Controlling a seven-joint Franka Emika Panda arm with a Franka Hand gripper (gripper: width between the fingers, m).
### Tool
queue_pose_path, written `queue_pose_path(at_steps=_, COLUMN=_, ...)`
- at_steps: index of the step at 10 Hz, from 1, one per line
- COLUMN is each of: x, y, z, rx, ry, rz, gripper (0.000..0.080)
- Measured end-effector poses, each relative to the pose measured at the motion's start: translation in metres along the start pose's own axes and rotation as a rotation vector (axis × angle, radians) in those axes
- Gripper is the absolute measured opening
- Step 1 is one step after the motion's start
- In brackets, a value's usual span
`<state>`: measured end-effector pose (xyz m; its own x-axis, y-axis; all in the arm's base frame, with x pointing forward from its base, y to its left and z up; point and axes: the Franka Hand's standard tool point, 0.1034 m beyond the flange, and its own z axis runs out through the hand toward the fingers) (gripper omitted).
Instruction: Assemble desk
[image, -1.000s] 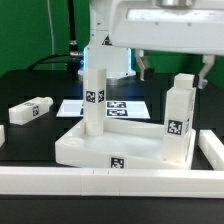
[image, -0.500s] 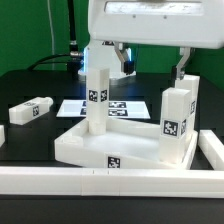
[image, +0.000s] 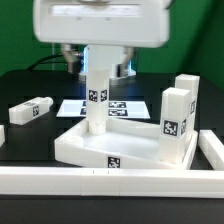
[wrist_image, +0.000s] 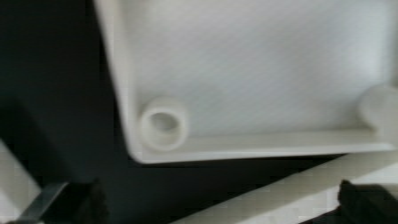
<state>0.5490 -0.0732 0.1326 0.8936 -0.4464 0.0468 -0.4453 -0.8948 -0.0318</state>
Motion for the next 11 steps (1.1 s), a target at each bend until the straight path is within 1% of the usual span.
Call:
queue_pose_path(at_steps=1, x=0.002, y=0.008, z=0.001, rx=-0.002, ry=0.008, rz=0.002, gripper=0.0649)
queue_pose_path(at_steps=2, x=0.001, y=0.004, z=0.001, rx=0.0, ry=0.007, rz=0.0, gripper=0.0649)
queue_pose_path(at_steps=4, x=0.001, y=0.004, z=0.002, rx=-0.001, ry=0.007, rz=-0.001, gripper=0.0649)
queue_pose_path(at_steps=5, x=0.001, y=0.007, z=0.003, rx=0.0, ry=0.006, rz=-0.011, gripper=0.0649)
queue_pose_path(at_steps=6, x=0.0, y=0.026, z=0.009, rx=-0.002, ry=-0.003, rz=-0.017, gripper=0.0649)
queue_pose_path(at_steps=7, x=0.0, y=0.057, z=0.016, rx=-0.021, ry=-0.004, rz=0.008, gripper=0.0649)
queue_pose_path(at_steps=8, x=0.001, y=0.088, z=0.023, rx=-0.032, ry=-0.017, rz=-0.001, gripper=0.0649)
queue_pose_path(at_steps=9, x=0.0, y=0.11, z=0.029, rx=-0.035, ry=-0.028, rz=0.01, gripper=0.0649)
queue_pose_path(at_steps=10, x=-0.001, y=0.127, z=0.032, rx=-0.023, ry=-0.034, rz=0.011, gripper=0.0649)
queue_pose_path(at_steps=11, x=-0.001, y=0.128, z=0.032, rx=-0.022, ry=-0.034, rz=0.022, gripper=0.0649)
